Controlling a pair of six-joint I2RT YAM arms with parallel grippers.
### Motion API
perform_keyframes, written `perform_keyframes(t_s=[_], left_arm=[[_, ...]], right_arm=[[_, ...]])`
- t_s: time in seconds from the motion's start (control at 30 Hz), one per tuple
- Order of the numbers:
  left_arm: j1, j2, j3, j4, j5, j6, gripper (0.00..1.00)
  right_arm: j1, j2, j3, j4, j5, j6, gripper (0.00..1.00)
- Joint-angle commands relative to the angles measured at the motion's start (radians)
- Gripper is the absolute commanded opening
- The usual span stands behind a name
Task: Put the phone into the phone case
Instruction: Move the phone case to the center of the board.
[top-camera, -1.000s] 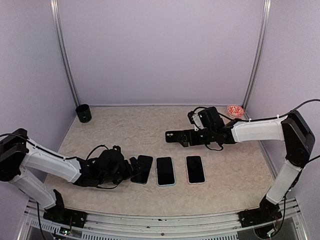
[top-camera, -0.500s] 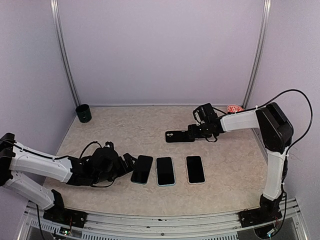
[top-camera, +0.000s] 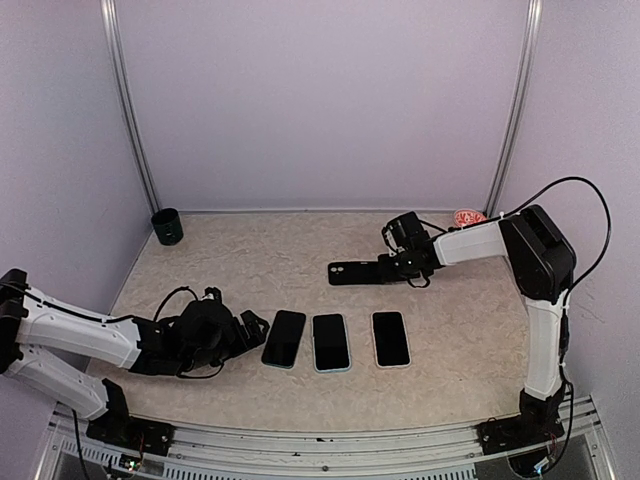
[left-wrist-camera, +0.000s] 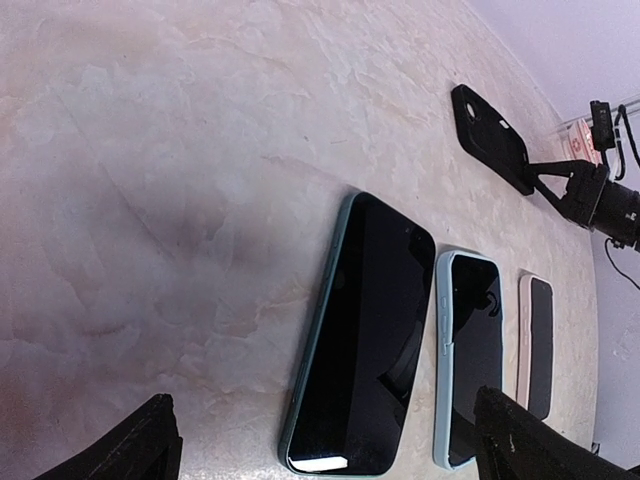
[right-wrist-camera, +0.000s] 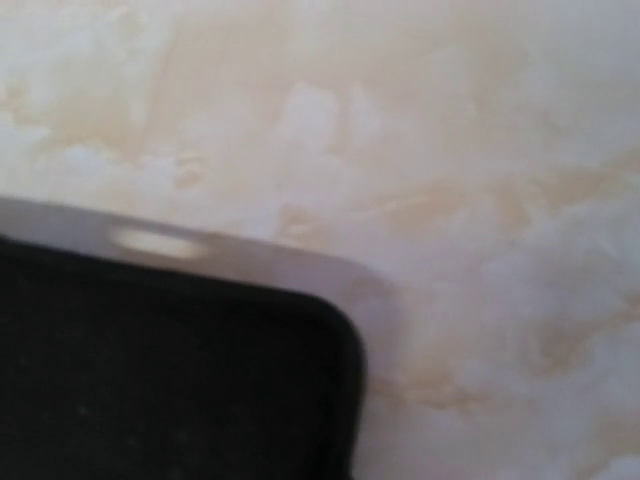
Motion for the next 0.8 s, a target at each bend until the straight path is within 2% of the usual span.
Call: perform_keyframes(t_s=[0.0, 0.13, 0.47, 0.77], left_arm=[[0.002, -0.011, -0.01, 0.01, -0.023, -0.004, 0.99], [0.003, 0.016, -0.005, 0.028, -0.016, -0.008, 0.99], [0.003, 0.02, -0.012, 0.015, -0.048, -0.034, 0.99], [0.0, -0.052, -0.057, 0.009, -0.079, -0.057, 0.99]], right_arm=[[0.015, -0.008, -0.033, 0.042, -0.036, 0.02, 0.03], [0.052, -0.028, -0.036, 0.047, -0.032, 0.037, 0.0], [0.151, -0.072, 0.036, 0.039, -0.074, 0.126, 0.0], [0.246, 0.013, 0.204, -0.024, -0.023, 0.157, 0.0]])
